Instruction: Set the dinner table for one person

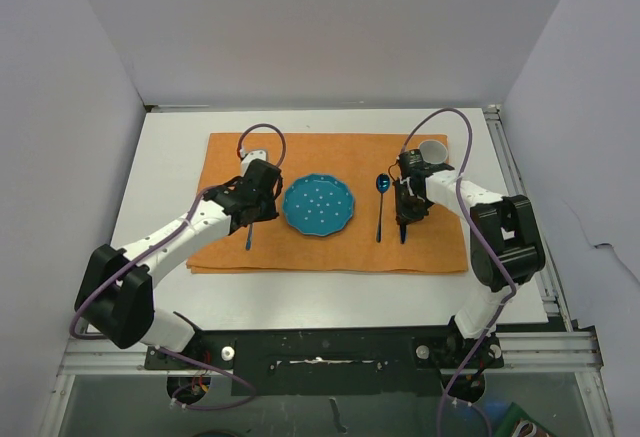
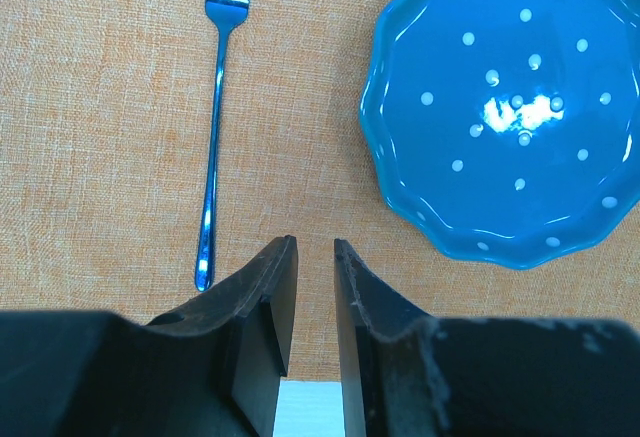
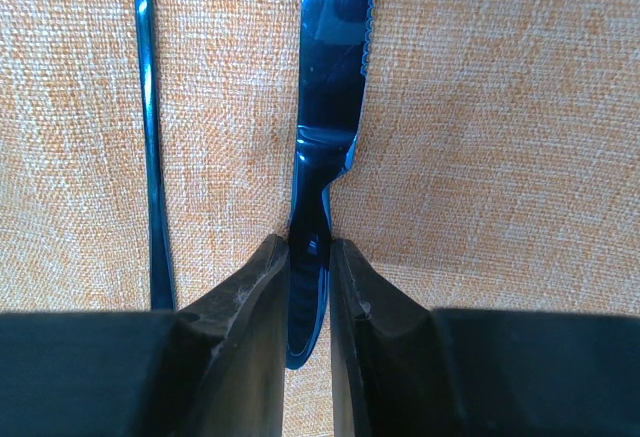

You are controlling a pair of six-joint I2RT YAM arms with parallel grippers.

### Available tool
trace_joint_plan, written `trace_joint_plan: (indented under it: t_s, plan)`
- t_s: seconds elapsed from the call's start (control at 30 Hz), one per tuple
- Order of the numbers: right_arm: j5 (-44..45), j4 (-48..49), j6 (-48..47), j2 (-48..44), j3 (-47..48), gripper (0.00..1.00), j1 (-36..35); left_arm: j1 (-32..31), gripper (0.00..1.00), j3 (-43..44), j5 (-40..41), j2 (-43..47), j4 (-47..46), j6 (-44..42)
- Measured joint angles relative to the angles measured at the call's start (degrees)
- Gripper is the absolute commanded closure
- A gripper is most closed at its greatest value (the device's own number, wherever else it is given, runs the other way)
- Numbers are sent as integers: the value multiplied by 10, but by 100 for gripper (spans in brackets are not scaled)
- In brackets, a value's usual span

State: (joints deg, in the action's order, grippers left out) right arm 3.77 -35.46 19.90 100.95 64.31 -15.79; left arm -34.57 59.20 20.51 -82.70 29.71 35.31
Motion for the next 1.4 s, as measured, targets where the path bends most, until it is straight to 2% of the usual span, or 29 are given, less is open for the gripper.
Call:
trace_joint_plan:
  t_s: [0.67, 1.0, 1.4]
  plan:
    - [-3, -2, -2, 1, 0, 100, 0, -7, 78, 6, 0, -8, 0, 0]
    - [-4, -21, -5, -39, 5, 100, 0, -9, 78, 6, 0, -14, 0, 0]
    - [-19, -28, -15, -40, 16, 100, 0, -10, 78, 6, 1, -17, 0, 0]
